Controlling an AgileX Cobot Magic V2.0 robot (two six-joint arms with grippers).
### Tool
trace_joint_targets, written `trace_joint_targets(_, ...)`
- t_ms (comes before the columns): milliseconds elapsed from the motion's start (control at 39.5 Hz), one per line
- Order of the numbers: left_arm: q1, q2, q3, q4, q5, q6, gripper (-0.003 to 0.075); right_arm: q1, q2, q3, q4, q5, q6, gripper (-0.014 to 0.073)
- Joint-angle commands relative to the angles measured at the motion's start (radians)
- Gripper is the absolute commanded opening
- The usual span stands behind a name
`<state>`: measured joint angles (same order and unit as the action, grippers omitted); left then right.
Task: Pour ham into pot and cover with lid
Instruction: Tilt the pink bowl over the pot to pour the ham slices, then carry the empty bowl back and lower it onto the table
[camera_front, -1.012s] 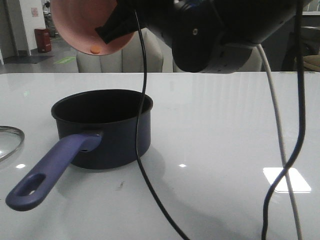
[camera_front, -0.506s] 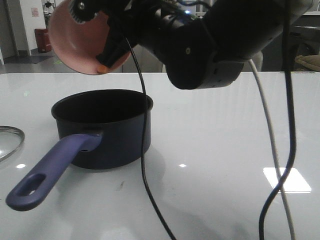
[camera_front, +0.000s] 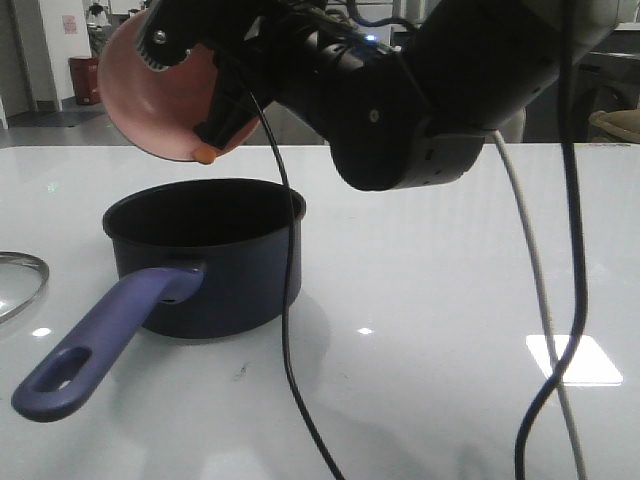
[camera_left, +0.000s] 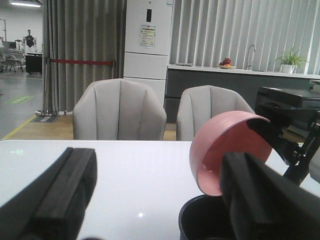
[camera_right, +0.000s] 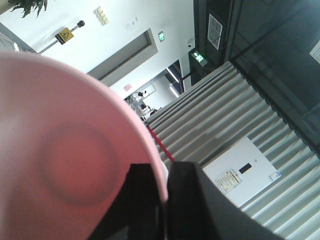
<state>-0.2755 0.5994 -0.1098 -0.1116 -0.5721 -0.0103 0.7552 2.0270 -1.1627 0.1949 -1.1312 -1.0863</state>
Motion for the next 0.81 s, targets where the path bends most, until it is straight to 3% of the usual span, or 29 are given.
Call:
trace_joint_targets(0, -0.007, 0.001, -0.026, -0.005, -0.079, -0.003, 0.0551, 0.009, -0.057, -0.022, -0.043, -0.157, -0.009, 0.0122)
trace_joint_targets(228, -0.007, 0.001, -0.026, -0.005, -0.079, -0.003, 0.0551, 0.009, -0.058, -0.022, 0.017, -0.156, 0.057, 0.0122)
trace_joint_targets(430, -0.007, 0.001, -0.026, -0.005, -0.079, -0.003, 0.0551, 0.009, -0.066, -0.022, 0.265, -0.113, 0.418, 0.0122)
trace_joint_targets(531, -0.007, 0.001, -0.026, -0.005, -0.079, -0.003, 0.0551, 0.009, -0.106, -0.022, 0.351, 0.025, 0.501, 0.0122)
trace_joint_targets(784, -0.007, 0.001, -0.026, -0.005, -0.079, -0.003, 0.0551, 0.002, -0.295, -0.022, 0.365, 0.524, 0.516, 0.0122)
